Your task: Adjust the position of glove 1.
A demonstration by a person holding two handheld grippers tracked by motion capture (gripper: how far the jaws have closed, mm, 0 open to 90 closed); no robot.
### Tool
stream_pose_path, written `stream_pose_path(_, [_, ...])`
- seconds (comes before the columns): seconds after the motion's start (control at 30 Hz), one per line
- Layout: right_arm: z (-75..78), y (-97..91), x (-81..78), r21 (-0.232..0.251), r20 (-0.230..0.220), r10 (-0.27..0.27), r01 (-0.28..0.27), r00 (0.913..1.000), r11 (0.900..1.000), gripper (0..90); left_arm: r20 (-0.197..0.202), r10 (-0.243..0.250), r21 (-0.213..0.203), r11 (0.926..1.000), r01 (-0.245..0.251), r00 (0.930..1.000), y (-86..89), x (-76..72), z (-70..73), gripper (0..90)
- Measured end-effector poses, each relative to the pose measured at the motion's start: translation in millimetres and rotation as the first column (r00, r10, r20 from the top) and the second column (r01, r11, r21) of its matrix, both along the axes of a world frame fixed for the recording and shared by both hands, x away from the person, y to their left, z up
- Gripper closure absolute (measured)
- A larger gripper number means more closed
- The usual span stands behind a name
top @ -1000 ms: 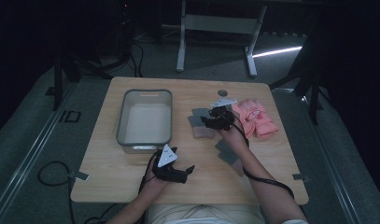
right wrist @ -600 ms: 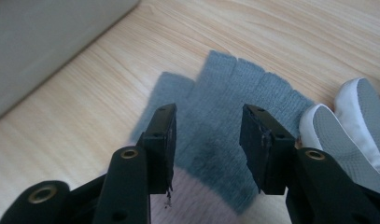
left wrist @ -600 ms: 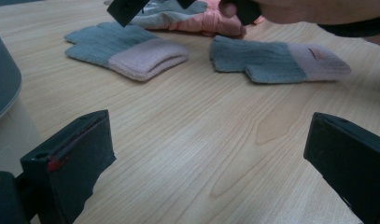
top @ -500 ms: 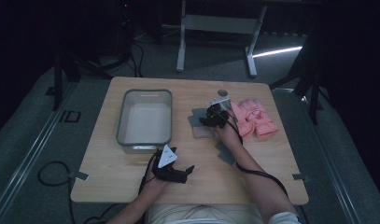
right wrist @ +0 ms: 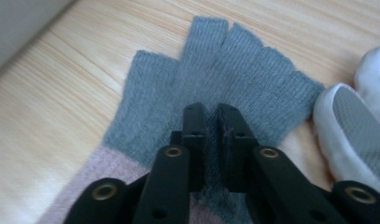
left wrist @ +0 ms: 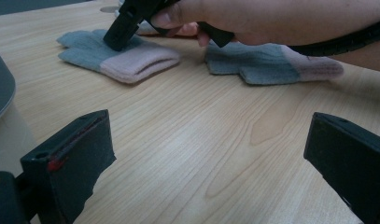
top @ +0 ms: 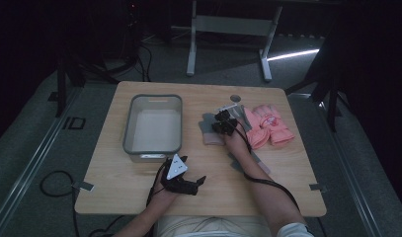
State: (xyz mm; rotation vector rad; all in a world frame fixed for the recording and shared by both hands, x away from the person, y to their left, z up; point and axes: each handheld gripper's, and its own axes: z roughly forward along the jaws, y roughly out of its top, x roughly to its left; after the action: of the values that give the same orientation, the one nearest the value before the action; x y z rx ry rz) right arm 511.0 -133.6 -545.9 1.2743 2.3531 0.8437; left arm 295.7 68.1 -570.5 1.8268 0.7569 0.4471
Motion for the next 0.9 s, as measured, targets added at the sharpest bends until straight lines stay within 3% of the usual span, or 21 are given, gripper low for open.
stream_pose_path(0.07, [3.5, -0.1, -2.0, 0.018, -0.01, -0.01, 0.01, 0.9999, 0.9998, 84.7, -0.003, 0.0, -0.008, 1.0, 0.0, 1.0, 1.0, 0.2, 0.1, 1.1])
stream_pose_path(0.1, [18.7, 1.0, -16.9, 0.036, 0.014, -0.002, 0.002, 0.9999, 0.9994, 84.7, -0.006, 0.003, -0.017, 0.9998, -0.003, 1.0, 2.3, 1.0, 0.1, 1.1])
stream_pose_path(0.17, [34.4, 0.2, -33.1, 0.058, 0.049, -0.005, 0.002, 0.9988, 0.9983, 84.8, -0.007, 0.006, -0.02, 0.9998, -0.007, 1.0, 2.9, 1.5, 0.2, 1.1])
stream_pose_path(0.2, [34.4, 0.2, -33.1, 0.058, 0.049, -0.005, 0.002, 0.9988, 0.9983, 84.8, -0.007, 0.006, -0.02, 0.9998, -0.007, 1.0, 2.9, 1.5, 0.2, 1.1])
stream_pose_path(0.23, [50.6, -1.4, -51.5, 0.071, 0.082, -0.01, 0.004, 0.9966, 0.9975, 84.8, -0.006, 0.007, -0.022, 0.9997, -0.008, 1.0, 2.6, 1.4, 0.1, 1.1])
stream_pose_path(0.3, [64.1, -2.8, -71.6, 0.096, 0.106, -0.011, 0.001, 0.9943, 0.9954, 84.8, -0.003, 0.005, -0.02, 0.9998, -0.005, 1.0, 2.4, 0.9, 0.2, 1.1])
stream_pose_path(0.43, [76.8, -11.4, -108.6, 0.126, 0.136, -0.036, 0.018, 0.9901, 0.9919, 84.9, 0.0, 0.003, -0.021, 0.9998, -0.003, 1.0, 1.7, 0.5, 0.1, 1.1])
stream_pose_path(0.53, [69.3, -16.3, -129.3, 0.137, 0.118, -0.056, 0.04, 0.9914, 0.9898, 84.9, 0.0, -0.001, -0.025, 0.9997, 0.001, 1.0, 1.6, 0.9, -0.1, 1.1])
stream_pose_path(0.67, [46.5, -19.5, -149.7, 0.135, 0.08, -0.095, 0.083, 0.9923, 0.9873, 84.9, 0.005, -0.004, -0.021, 0.9998, 0.004, 1.0, 0.9, 0.6, -0.2, 1.1])
stream_pose_path(0.83, [17.6, -18.0, -159.1, 0.095, 0.026, -0.088, 0.085, 0.9958, 0.9918, 84.8, 0.003, -0.007, -0.018, 0.9998, 0.007, 1.0, 0.9, 0.7, 0.0, 1.1])
stream_pose_path(0.9, [13.9, -17.9, -159.9, 0.101, 0.016, -0.092, 0.09, 0.9956, 0.9908, 84.8, 0.001, -0.006, -0.019, 0.9998, 0.006, 1.0, 1.1, 0.9, 0.0, 1.1])
